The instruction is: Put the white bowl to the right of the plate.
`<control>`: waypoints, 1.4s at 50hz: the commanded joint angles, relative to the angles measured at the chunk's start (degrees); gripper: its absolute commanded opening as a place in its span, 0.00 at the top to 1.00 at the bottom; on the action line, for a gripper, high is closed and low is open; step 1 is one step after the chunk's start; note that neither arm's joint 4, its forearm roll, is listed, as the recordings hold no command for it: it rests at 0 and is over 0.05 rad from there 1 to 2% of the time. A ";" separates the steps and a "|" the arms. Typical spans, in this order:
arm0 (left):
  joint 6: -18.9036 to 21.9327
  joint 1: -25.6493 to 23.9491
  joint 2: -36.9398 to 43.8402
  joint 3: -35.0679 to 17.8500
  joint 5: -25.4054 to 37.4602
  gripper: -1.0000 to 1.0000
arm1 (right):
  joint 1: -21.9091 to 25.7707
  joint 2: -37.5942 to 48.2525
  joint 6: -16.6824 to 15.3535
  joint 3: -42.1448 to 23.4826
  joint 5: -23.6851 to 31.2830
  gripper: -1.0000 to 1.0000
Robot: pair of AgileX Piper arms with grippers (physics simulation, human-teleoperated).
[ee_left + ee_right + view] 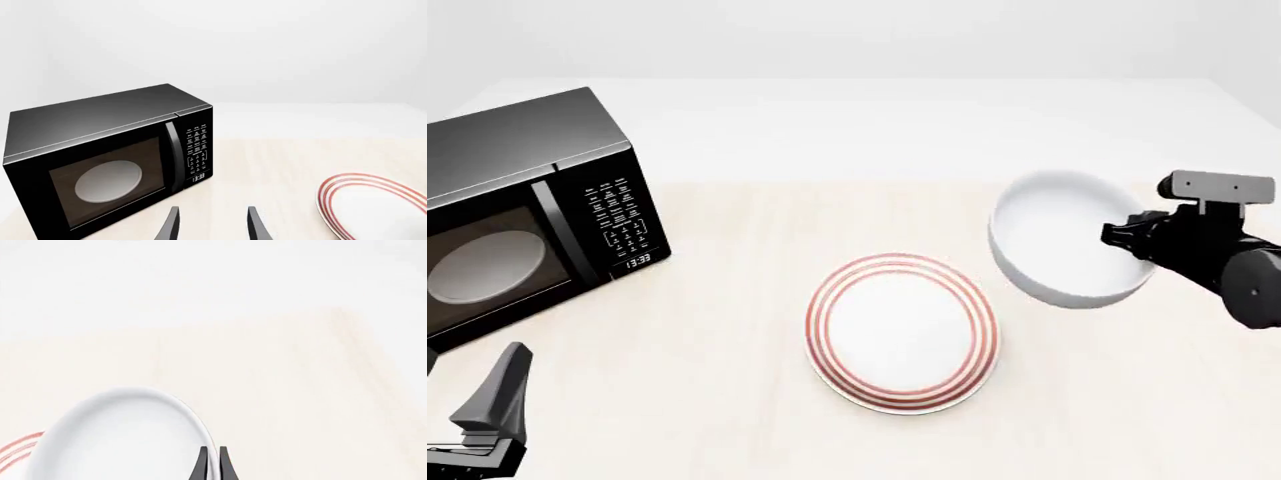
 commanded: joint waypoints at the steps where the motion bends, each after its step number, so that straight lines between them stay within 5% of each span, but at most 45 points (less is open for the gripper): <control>1: 0.00 0.00 0.00 0.00 0.00 0.00 | -6.99 -0.07 0.42 1.90 -1.91 1.00; 26: 0.00 0.00 0.00 0.00 0.00 0.00 | -13.84 6.37 1.10 7.45 -10.01 1.00; 70: 0.00 0.00 0.00 0.00 0.00 0.00 | -15.12 17.97 3.08 10.88 -20.65 1.00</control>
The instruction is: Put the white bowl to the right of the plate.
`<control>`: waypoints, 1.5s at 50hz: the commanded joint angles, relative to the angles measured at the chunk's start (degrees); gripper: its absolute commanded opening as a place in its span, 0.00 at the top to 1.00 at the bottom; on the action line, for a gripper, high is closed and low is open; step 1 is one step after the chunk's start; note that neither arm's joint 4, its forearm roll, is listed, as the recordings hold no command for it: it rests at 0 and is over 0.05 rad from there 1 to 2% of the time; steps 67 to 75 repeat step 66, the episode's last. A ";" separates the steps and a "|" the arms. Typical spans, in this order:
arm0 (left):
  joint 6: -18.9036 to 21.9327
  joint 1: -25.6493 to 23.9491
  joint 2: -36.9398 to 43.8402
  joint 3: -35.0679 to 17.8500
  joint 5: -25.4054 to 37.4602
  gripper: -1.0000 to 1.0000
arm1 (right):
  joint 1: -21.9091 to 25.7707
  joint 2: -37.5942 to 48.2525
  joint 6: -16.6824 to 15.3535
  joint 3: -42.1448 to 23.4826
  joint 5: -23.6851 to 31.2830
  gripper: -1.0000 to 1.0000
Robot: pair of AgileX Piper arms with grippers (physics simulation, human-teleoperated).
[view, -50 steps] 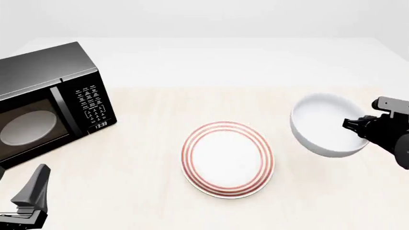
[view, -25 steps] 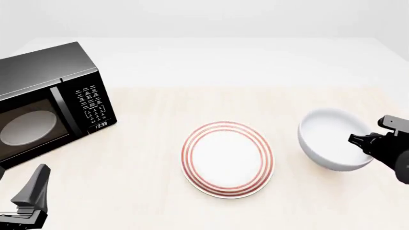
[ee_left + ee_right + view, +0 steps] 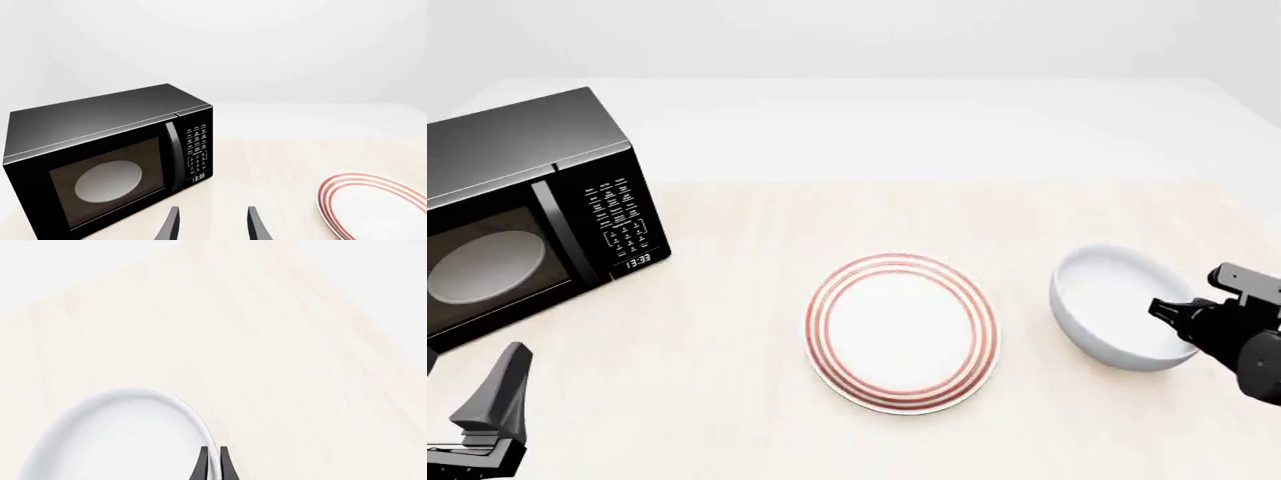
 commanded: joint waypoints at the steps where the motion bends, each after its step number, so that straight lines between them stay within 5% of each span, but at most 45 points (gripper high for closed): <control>1: 0.00 0.00 0.00 0.00 0.00 0.00 | 0.21 1.86 0.92 0.29 -1.43 1.00; 11: 0.00 0.00 0.00 0.00 0.00 0.00 | -0.04 0.38 1.43 0.80 -1.17 1.00; 12: 0.00 0.00 0.00 0.00 0.00 0.00 | 0.34 -1.15 1.75 1.18 -0.40 0.00; 29: 0.00 0.00 0.00 0.00 0.00 0.00 | 2.32 -24.50 2.53 5.20 11.75 0.00; 39: 0.00 0.00 0.00 0.00 0.00 0.00 | 6.72 -54.00 3.47 9.43 26.41 0.00; 43: 0.00 0.00 0.00 0.00 0.00 0.00 | 6.08 -64.32 0.17 10.36 30.75 0.00; 46: 0.00 0.00 0.00 0.00 0.00 0.00 | 9.67 -73.24 2.71 12.06 33.38 0.00; 50: 0.00 0.00 0.00 0.00 0.00 0.00 | 9.59 -77.47 0.60 14.21 34.90 0.00; 58: 0.00 0.00 0.00 0.00 0.00 0.00 | 7.20 -91.10 2.52 19.93 41.17 0.00; 60: 0.00 0.00 0.00 0.00 0.00 0.00 | 3.06 -97.31 1.95 21.44 44.18 0.00; 64: 0.00 0.00 0.00 0.00 0.00 0.00 | -0.59 -97.51 1.38 23.76 41.48 0.00; 65: 0.00 0.00 0.00 0.00 0.00 0.00 | 0.54 -97.51 4.26 24.63 40.85 0.00; 75: 0.00 0.00 0.00 0.00 0.00 0.00 | 0.65 -97.51 3.32 24.82 40.95 0.00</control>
